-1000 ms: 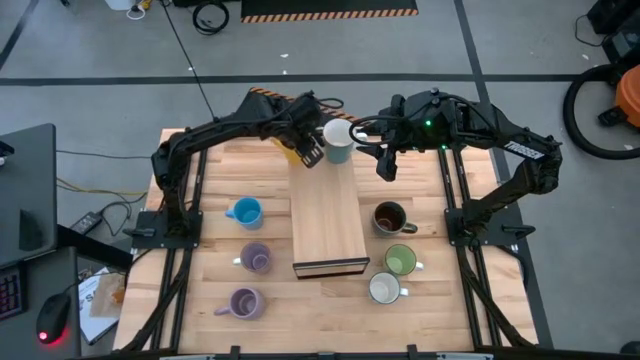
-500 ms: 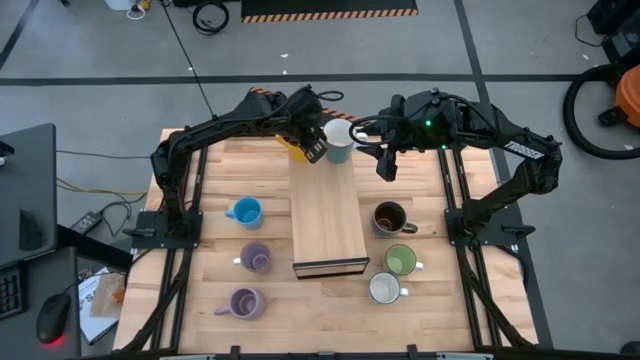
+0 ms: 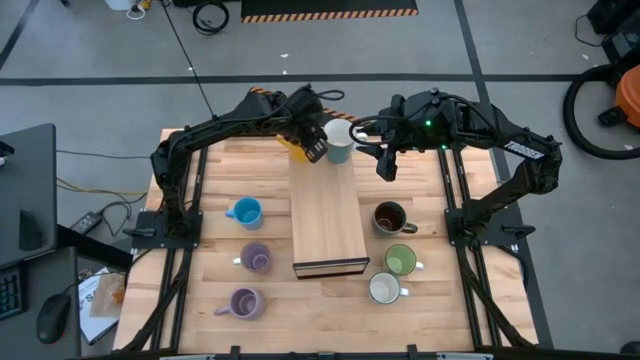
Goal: Place coffee mugs
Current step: Put the yellow mug on the shelf
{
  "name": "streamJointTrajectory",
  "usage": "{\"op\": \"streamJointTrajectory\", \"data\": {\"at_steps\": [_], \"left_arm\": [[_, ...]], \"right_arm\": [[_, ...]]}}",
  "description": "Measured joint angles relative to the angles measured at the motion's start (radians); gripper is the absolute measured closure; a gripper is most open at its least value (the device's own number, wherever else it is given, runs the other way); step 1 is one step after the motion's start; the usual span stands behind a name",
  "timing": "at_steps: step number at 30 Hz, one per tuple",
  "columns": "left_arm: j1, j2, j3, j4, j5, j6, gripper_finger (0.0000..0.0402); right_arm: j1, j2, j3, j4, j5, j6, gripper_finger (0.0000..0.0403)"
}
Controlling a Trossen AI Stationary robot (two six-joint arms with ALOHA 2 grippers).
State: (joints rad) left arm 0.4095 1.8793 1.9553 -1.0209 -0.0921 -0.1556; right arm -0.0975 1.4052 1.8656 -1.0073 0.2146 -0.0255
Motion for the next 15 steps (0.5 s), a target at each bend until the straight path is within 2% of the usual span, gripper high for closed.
{"op": "streamJointTrajectory", "data": {"at_steps": [12,15], "left_arm": [[0.013,-0.004,0.0,0.023,0.015,0.034,0.0296],[0.013,-0.006,0.001,0.021,0.047,0.036,0.0296]], "right_arm": [[0.0,0.0,0.0,0.0,0.0,0.0,0.0181],[0.0,0.0,0.0,0.0,0.0,-0.001,0.0181]]}}
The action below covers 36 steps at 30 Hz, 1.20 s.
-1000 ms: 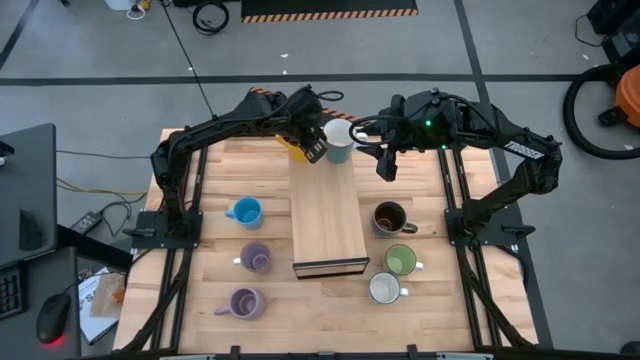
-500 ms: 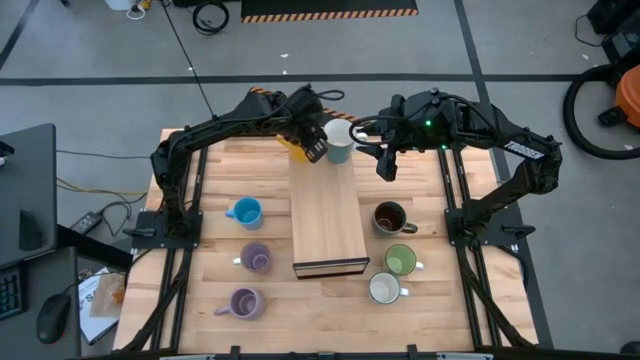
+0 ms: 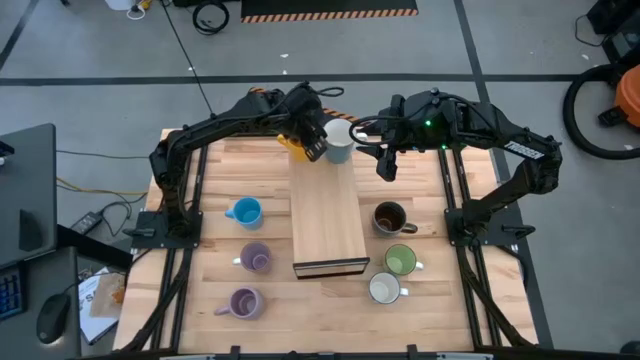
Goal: Place coffee mugs
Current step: Put the yellow mug on the shelf
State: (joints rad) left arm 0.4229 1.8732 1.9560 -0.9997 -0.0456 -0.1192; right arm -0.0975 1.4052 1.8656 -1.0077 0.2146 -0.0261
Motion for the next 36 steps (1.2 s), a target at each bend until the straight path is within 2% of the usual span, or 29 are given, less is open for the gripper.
{"op": "streamJointTrajectory", "data": {"at_steps": [6,11,20,26,31,36], "left_arm": [[0.001,-0.003,0.001,-0.01,0.043,0.002,0.0296],[0.001,-0.003,0.064,-0.112,0.049,0.054,0.0296],[0.003,-0.005,0.214,-0.358,-0.046,0.223,0.0296],[0.019,-0.003,0.214,-0.508,-0.065,0.284,0.0296],[0.016,-0.01,0.211,-0.535,-0.029,0.287,0.0296],[-0.006,-0.014,0.21,-0.537,-0.035,0.312,0.0298]], "right_arm": [[0.0,0.0,0.0,-0.001,0.0,-0.001,0.0181],[-0.005,0.0,0.0,-0.046,0.002,-0.006,0.0181],[-0.065,-0.001,-0.095,-0.094,-0.022,-0.028,0.0181],[-0.07,-0.001,-0.119,-0.088,-0.028,-0.029,0.0181],[-0.07,-0.003,-0.119,-0.086,-0.027,-0.02,0.0181],[-0.071,-0.012,-0.119,-0.085,-0.023,0.0,0.0181]]}}
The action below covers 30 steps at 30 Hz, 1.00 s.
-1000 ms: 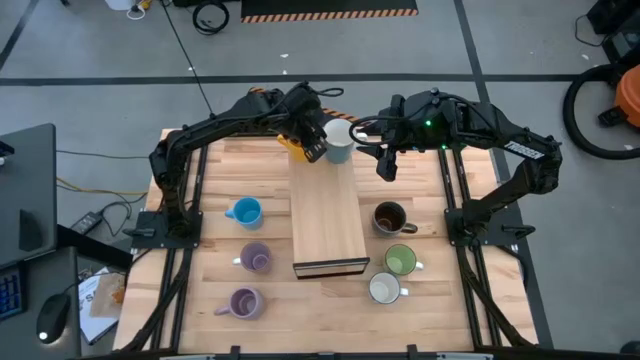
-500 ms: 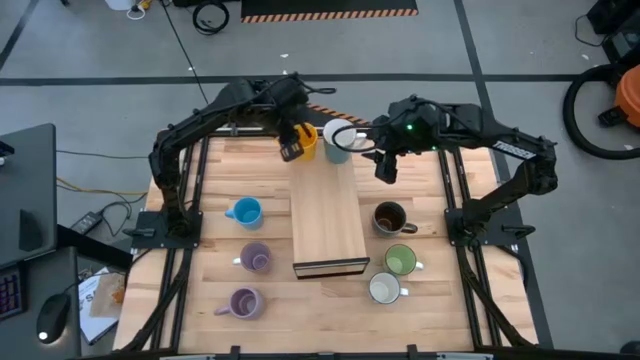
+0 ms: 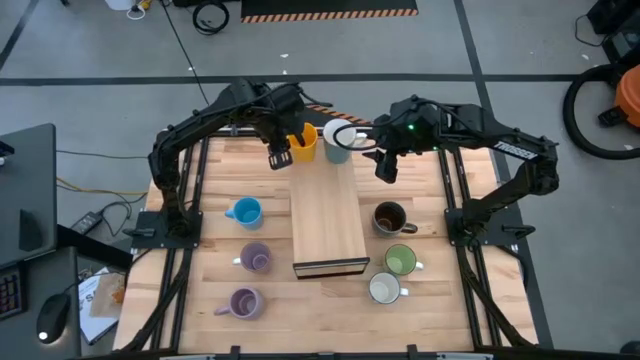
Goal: Place coffee mugs
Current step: Put the yellow mug on the shelf
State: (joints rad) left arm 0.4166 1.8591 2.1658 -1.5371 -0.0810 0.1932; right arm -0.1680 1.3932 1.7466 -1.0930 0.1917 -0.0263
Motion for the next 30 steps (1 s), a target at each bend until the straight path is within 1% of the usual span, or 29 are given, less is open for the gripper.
{"op": "streamJointTrajectory", "data": {"at_steps": [3,6,12,15,20,26,30], "left_arm": [[0.012,-0.004,0.0,0.009,-0.015,0.045,0.0304],[0.052,-0.003,0.0,0.01,-0.012,0.096,0.0313],[0.157,-0.002,0.0,0.011,0.097,0.205,0.0315],[0.196,0.005,0.0,0.03,0.105,0.21,0.0305],[0.238,0.036,0.001,0.064,0.084,0.122,0.029],[0.264,0.122,0.0,0.064,0.063,-0.019,0.0292],[0.283,0.137,0.0,0.072,0.056,-0.067,0.0292]], "right_arm": [[0.0,-0.001,0.0,0.008,0.0,0.008,0.0181],[0.004,-0.001,0.0,0.017,0.0,0.009,0.0181],[0.01,-0.001,0.0,0.03,0.0,0.016,0.0181],[0.01,-0.001,0.0,0.03,-0.001,0.016,0.0181],[0.01,-0.001,0.0,0.048,-0.001,0.016,0.0181],[0.01,-0.001,0.0,0.082,-0.002,0.011,0.0181],[0.01,-0.001,0.0,0.082,-0.002,0.016,0.0181]]}}
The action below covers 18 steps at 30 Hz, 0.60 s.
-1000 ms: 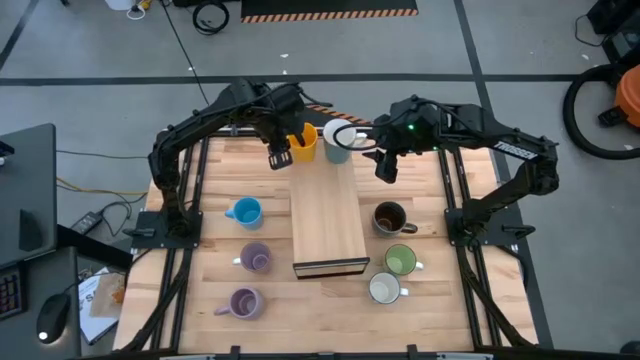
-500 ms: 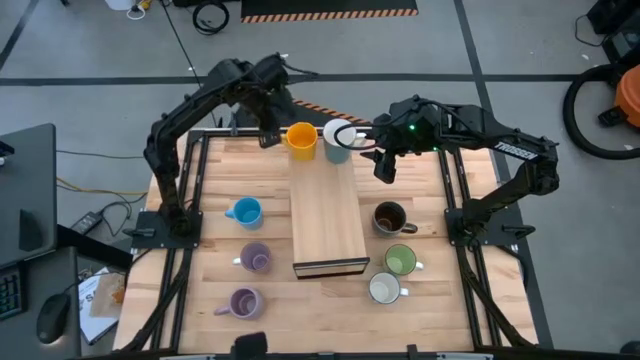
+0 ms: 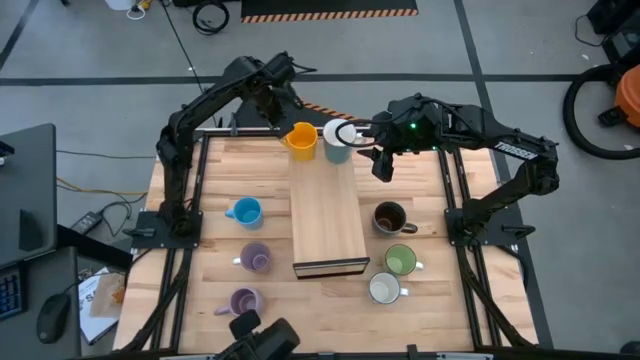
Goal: Place coffee mugs
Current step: Put the yellow mug on the shelf
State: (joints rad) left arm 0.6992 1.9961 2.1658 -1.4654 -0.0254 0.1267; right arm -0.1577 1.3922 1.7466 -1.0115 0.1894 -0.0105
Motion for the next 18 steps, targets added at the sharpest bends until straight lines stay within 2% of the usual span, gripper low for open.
{"op": "streamJointTrajectory", "data": {"at_steps": [7,18], "left_arm": [[-0.005,0.0,0.0,-0.067,0.003,-0.003,0.0292],[-0.073,0.0,0.0,-0.068,0.004,0.026,0.0292]], "right_arm": [[0.0,0.0,0.0,0.0,-0.003,0.008,0.0181],[0.0,0.0,0.0,0.001,-0.007,0.011,0.0181]]}}
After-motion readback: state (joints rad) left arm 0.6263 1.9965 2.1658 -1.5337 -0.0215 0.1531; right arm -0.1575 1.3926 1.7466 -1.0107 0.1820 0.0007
